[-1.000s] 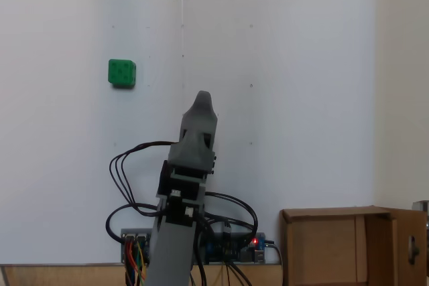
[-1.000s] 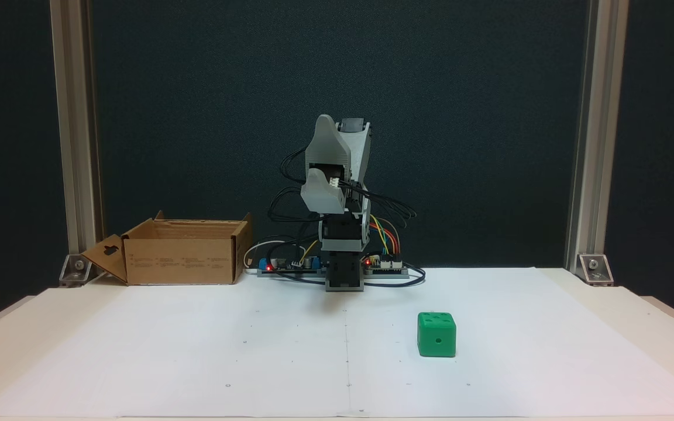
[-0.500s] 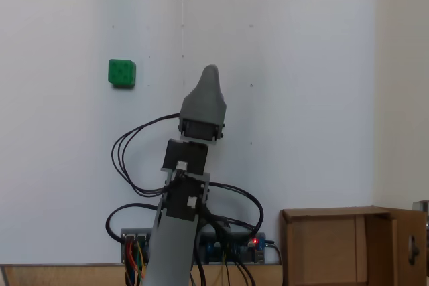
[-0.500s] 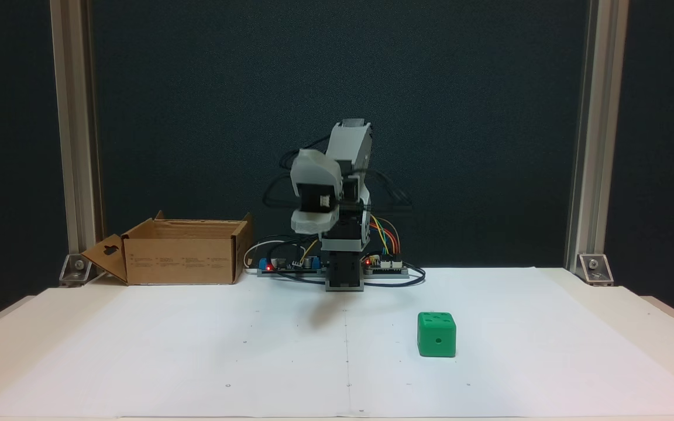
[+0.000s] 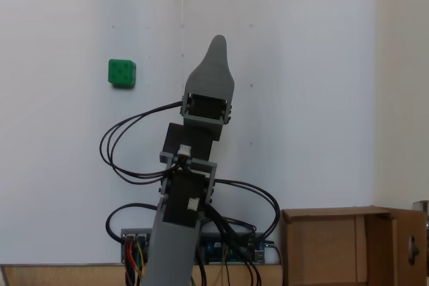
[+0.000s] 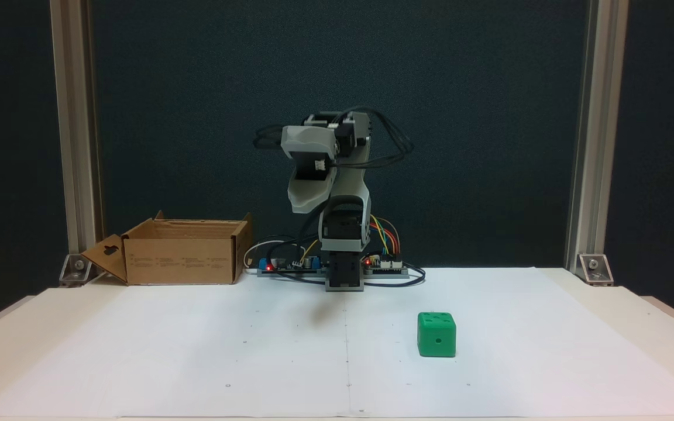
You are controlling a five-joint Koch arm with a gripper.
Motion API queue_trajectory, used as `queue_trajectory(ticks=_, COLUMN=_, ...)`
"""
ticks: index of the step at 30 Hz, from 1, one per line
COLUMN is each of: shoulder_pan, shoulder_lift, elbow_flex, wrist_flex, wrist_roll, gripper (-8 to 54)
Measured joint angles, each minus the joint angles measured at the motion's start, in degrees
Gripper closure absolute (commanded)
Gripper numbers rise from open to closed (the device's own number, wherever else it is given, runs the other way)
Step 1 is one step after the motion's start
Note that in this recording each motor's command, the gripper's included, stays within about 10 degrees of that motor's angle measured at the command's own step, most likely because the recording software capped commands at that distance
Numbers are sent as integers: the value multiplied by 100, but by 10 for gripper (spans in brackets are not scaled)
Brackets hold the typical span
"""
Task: Grasp a green dice and put it in the bin.
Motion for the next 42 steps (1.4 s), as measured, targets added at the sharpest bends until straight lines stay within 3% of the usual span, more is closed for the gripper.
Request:
queue_trajectory(ticks=8, shoulder_pan=-79, shoulder_lift=-53, elbow_flex=-35, wrist_flex=2681, wrist_roll=0, gripper=24)
queue_trajectory(ticks=12, shoulder_pan=-396, shoulder_lift=-97, elbow_flex=-606, wrist_flex=3841, wrist_roll=773, gripper=26)
queue_trajectory(ticks=16, shoulder_pan=-993, shoulder_lift=-817, elbow_flex=-2013, wrist_flex=5089, wrist_roll=1564, gripper=33)
queue_trajectory(ticks=19, shoulder_pan=-1362, shoulder_lift=-1011, elbow_flex=-2162, wrist_flex=5616, wrist_roll=2250, gripper=33)
queue_trajectory(ticks=25, shoulder_pan=-1916, shoulder_lift=-1318, elbow_flex=-2610, wrist_flex=5669, wrist_roll=3164, gripper=42)
queue_trajectory(ticks=30, shoulder_pan=-2355, shoulder_lift=-1644, elbow_flex=-3683, wrist_flex=5678, wrist_roll=3313, gripper=50)
queue_trajectory(ticks=42, shoulder_pan=-2795, shoulder_lift=-1784, elbow_flex=-4210, wrist_flex=5678, wrist_roll=3349, gripper=50)
